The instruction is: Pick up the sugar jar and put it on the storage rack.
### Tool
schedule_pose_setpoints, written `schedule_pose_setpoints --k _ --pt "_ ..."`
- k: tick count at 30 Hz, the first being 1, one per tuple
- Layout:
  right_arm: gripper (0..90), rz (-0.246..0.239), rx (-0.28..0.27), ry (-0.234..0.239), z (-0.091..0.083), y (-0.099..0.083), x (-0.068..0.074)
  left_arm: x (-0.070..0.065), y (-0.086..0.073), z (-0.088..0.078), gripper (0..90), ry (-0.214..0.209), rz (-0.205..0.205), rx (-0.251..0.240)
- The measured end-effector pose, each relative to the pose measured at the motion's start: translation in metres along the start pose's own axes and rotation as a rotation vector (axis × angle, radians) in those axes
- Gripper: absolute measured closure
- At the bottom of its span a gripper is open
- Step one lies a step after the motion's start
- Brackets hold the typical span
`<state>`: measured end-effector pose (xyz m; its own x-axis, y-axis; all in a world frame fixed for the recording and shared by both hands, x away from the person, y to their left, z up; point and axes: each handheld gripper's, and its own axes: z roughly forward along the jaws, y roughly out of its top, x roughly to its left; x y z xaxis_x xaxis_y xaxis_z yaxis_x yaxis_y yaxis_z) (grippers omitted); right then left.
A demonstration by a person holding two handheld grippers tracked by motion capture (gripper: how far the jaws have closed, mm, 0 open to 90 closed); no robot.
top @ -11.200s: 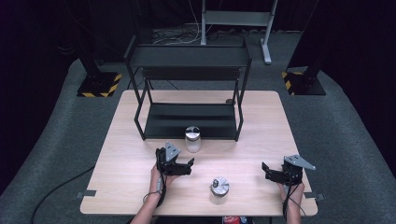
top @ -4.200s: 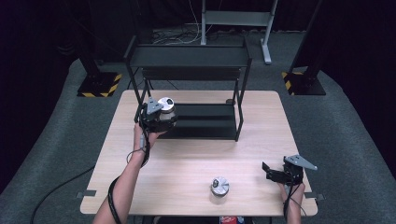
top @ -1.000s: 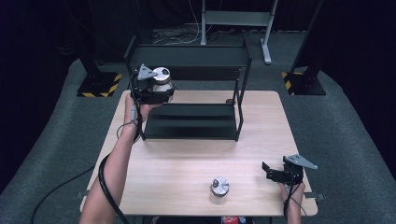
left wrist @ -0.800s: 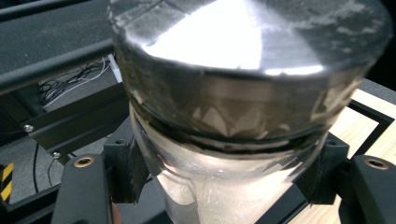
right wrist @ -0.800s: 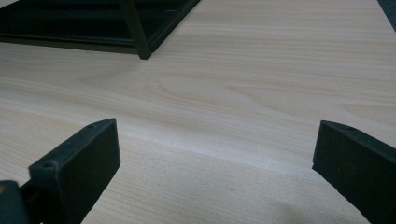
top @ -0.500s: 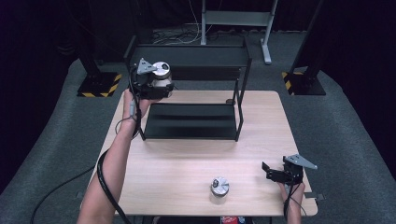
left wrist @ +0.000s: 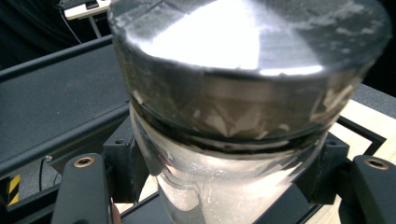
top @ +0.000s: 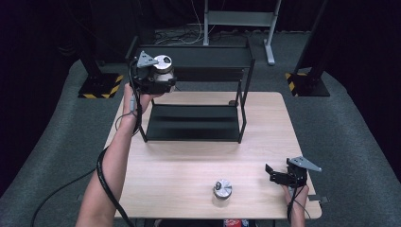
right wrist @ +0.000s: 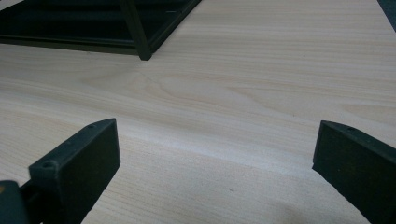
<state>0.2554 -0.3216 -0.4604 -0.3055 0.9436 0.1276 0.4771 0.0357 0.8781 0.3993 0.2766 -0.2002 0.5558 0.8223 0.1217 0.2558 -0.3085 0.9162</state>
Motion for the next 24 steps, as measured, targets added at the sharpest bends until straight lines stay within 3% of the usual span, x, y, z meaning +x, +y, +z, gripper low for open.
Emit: schedule_pose_setpoints --k 24 --pt "0.0 -0.003 0.0 -0.001 0.0 0.0 0.0 0.005 0.023 -0.018 30.5 0.013 0.004 -0.052"
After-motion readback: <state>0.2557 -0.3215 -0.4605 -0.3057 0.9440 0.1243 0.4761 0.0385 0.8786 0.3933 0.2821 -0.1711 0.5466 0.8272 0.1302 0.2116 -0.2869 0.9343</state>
